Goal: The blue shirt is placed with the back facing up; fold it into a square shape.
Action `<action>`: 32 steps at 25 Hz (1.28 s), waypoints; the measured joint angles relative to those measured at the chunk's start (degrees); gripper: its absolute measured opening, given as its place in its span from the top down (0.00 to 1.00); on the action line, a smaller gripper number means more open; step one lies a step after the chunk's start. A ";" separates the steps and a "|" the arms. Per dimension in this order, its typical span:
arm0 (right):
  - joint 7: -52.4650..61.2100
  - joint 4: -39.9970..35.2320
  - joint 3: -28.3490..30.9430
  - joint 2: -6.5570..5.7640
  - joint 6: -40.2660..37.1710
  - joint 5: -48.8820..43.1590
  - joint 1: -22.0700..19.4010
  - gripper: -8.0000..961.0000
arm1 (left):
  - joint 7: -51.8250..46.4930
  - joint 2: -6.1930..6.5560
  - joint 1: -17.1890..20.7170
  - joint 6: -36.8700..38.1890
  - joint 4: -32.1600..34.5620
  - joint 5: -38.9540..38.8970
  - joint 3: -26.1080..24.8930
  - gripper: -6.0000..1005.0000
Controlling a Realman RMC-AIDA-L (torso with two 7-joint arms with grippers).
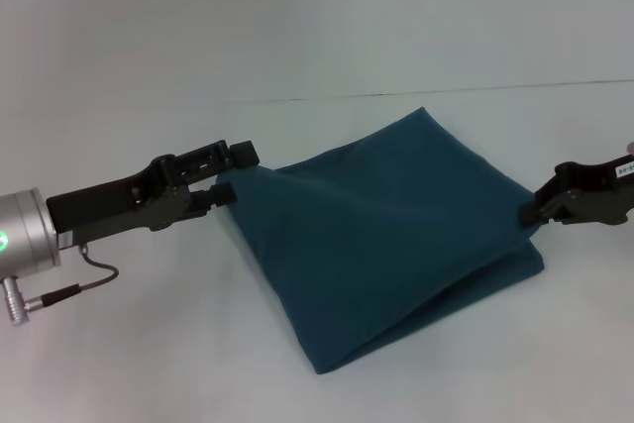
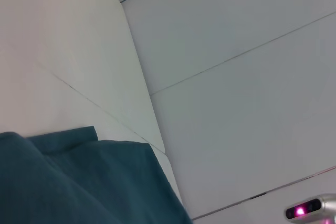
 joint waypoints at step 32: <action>6.52 -3.20 -9.03 2.49 4.93 -14.33 3.01 0.77 | -1.07 -0.12 -0.43 -1.39 0.39 0.00 -0.23 0.08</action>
